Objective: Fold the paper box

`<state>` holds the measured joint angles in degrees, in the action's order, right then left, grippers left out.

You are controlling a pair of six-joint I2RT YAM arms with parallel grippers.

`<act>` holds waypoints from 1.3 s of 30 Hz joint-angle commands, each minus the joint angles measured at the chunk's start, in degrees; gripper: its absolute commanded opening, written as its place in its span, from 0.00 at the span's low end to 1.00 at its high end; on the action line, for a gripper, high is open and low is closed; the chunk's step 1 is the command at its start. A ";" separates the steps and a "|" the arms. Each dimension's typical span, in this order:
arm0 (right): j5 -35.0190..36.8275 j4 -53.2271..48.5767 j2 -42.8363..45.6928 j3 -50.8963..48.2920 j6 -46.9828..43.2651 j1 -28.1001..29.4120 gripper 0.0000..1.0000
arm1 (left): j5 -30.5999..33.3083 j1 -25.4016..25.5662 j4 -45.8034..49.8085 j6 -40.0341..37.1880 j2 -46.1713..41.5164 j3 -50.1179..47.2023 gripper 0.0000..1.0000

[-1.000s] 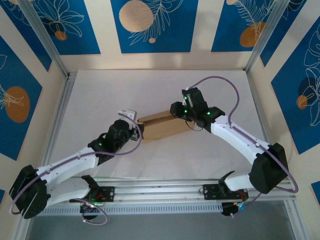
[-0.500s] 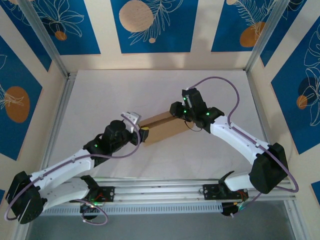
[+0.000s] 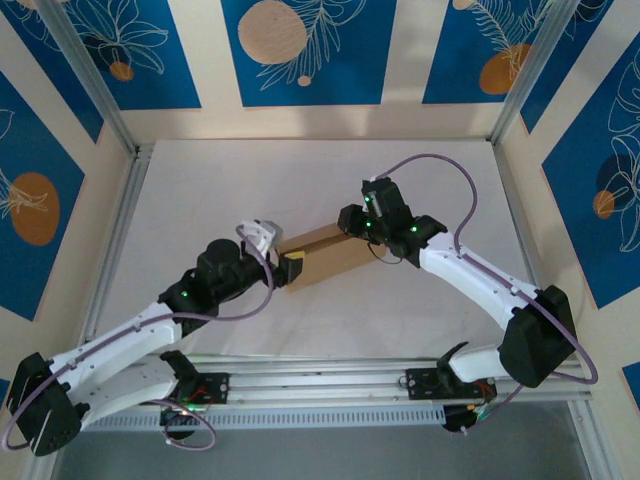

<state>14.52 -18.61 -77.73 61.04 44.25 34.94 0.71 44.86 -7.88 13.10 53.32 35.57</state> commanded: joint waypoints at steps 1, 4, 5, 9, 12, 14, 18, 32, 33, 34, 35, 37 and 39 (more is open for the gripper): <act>0.33 -3.08 0.48 -2.06 0.79 1.00 0.25 | 9.60 -1.04 2.65 8.56 0.32 4.24 0.55; 0.49 -3.20 0.48 -2.15 0.67 1.19 0.25 | 7.73 -4.89 7.20 15.70 2.63 6.71 0.50; 0.55 -3.27 0.48 -2.23 0.53 1.28 0.25 | 5.10 -6.51 7.57 17.81 3.21 6.94 0.52; 0.93 -3.54 0.70 -2.29 0.27 1.29 0.25 | -3.11 -11.91 7.13 26.48 5.29 6.21 0.61; 0.93 -3.69 0.79 -2.32 0.13 1.28 0.25 | -7.91 -13.95 4.71 31.30 6.04 4.28 0.64; 0.87 -3.71 0.68 -2.28 0.10 1.28 0.25 | -11.25 -14.96 3.17 34.88 6.55 3.02 0.68; 0.67 -4.02 0.31 -1.89 -0.20 1.27 0.25 | -17.98 -19.35 4.01 45.27 8.00 1.51 0.70; 0.69 -5.20 0.13 -1.20 -0.92 1.26 0.25 | -20.40 -21.22 19.63 48.61 0.01 1.10 0.69; 0.75 -5.23 0.04 -1.15 -1.02 1.28 0.25 | -19.96 -21.14 22.30 48.41 -0.65 1.49 0.69; 0.68 -5.21 0.00 -1.09 -1.06 1.27 0.25 | -19.67 -21.00 24.08 48.14 -0.97 1.92 0.69; 0.68 -5.21 -0.16 -1.00 -1.09 1.27 0.25 | -19.68 -20.88 25.52 47.91 -1.04 2.33 0.69; 0.68 -5.18 -0.40 -0.92 -1.10 1.32 0.25 | -20.84 -20.62 26.14 47.89 -0.79 2.36 0.69; 0.61 -5.21 -0.44 -0.99 -0.92 1.27 0.25 | -21.60 -20.20 26.16 48.28 -0.06 2.26 0.69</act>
<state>15.05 -18.90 -77.36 60.60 43.53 35.68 -19.03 24.16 14.22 61.06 52.99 36.47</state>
